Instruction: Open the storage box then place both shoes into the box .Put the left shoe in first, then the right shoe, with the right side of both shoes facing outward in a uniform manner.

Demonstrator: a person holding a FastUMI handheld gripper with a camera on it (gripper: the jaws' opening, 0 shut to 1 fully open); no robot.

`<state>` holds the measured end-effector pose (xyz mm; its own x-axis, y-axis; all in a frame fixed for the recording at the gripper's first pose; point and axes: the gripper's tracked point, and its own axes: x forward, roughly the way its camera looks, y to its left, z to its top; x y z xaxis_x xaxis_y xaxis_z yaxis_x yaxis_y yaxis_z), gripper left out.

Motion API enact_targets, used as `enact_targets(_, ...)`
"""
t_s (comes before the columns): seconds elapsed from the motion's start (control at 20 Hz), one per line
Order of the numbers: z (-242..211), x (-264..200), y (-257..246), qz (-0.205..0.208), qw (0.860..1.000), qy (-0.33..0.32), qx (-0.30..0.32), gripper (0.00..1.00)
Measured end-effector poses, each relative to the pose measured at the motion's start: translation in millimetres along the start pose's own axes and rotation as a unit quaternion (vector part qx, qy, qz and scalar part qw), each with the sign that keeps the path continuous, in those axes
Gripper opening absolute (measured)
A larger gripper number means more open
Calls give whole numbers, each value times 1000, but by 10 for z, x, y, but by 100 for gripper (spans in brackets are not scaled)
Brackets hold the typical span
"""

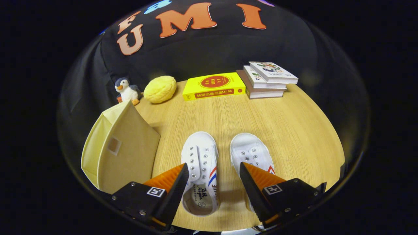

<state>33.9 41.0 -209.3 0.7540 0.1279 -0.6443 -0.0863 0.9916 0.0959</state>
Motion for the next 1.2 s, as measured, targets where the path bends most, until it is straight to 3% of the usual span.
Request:
enact_targets(0.3,-280,255,-49,8,999,47,-22,85)
enact_targets(0.6,-440,480,92,38,994,91,-42,65)
enact_targets(0.7,-445,488,166,53,993,93,-52,52)
enact_targets(0.75,-441,493,160,55,993,91,-56,36)
enact_targets(0.9,-433,491,143,66,994,81,-44,30)
enact_targets(1.0,-396,507,116,72,995,68,0,15)
enact_targets(1.05,-408,484,112,75,994,74,33,3)
enact_targets(1.2,-322,449,121,67,994,57,65,0)
